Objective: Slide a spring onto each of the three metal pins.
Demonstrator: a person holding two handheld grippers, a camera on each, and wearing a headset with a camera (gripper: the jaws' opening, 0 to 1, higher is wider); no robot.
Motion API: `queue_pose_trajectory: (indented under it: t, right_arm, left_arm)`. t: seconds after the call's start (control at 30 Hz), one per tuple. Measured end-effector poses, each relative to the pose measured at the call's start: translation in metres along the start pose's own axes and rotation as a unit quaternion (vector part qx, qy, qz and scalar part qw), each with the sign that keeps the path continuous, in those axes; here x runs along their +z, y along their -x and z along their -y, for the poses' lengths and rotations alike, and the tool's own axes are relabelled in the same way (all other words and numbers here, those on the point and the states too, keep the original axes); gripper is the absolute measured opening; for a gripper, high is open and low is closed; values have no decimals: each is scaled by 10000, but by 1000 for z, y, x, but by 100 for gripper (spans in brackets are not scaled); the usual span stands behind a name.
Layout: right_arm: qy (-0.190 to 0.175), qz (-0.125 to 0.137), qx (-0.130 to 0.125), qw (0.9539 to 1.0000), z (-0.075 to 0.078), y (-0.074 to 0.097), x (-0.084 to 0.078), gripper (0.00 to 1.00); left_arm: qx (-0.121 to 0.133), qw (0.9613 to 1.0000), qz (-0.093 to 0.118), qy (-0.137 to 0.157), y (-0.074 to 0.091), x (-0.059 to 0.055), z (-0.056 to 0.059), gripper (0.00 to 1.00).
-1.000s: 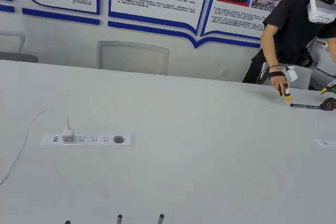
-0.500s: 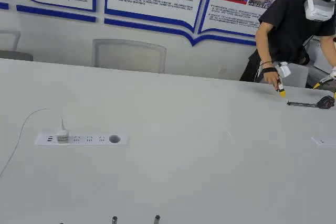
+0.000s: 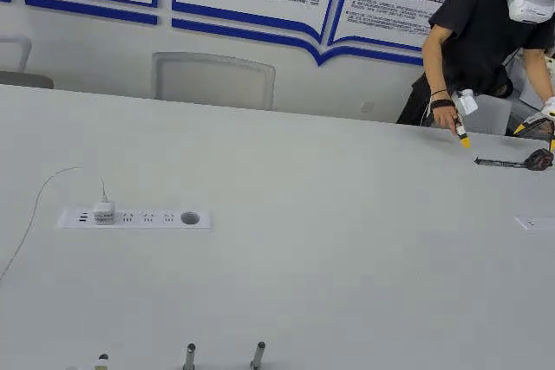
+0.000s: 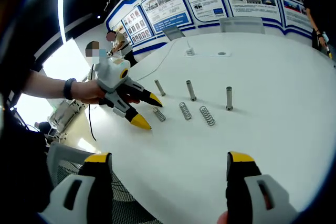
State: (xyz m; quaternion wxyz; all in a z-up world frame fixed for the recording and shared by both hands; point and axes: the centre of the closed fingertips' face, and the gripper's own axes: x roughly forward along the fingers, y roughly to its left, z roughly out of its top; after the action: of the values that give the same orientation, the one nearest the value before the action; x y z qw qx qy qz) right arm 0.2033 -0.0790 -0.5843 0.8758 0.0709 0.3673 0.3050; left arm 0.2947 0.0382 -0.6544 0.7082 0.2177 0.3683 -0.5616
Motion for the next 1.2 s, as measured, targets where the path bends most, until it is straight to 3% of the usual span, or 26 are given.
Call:
queue_pose_trajectory:
  t: [0.47,0.77,1.03,1.2]
  right_arm:
    - [-14,-7,-3,10000,1,3,-2,90]
    - [-14,9,23,10000,-1,2,-1,90]
    - [-11,-8,36,10000,-3,2,-2,90]
    - [-1,-11,61,10000,-4,1,-2,90]
  left_arm:
    - [-41,9997,-71,-249,0,-2,5,34]
    - [-65,9975,-244,-664,-2,-7,12,27]
    - [-68,9980,-215,-597,-2,-5,12,23]
    - [72,9976,-194,-664,-3,-3,9,18]
